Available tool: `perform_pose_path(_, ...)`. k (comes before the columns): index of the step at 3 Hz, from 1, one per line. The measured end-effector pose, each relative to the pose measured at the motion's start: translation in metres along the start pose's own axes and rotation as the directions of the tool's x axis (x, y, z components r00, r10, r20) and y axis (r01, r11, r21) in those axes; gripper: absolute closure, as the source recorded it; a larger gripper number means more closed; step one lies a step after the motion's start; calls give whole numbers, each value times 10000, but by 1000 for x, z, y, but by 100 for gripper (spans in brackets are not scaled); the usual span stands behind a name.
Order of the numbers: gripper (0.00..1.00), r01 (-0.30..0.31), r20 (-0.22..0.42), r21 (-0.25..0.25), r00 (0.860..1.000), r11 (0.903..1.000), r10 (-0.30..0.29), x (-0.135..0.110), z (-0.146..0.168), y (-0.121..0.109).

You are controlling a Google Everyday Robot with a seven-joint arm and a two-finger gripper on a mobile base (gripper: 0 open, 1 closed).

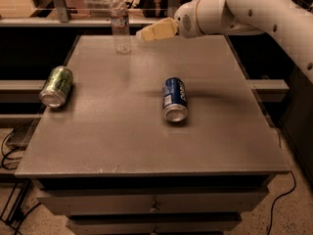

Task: Knock water bottle over

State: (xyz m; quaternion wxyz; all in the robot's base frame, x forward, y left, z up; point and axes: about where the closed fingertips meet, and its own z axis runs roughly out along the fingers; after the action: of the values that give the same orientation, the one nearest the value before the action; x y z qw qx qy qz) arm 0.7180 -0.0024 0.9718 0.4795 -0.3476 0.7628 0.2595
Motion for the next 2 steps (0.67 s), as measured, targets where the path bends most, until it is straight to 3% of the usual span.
perform_pose_path(2,0,-188,742,-415,9970,9990,218,-8,29,12)
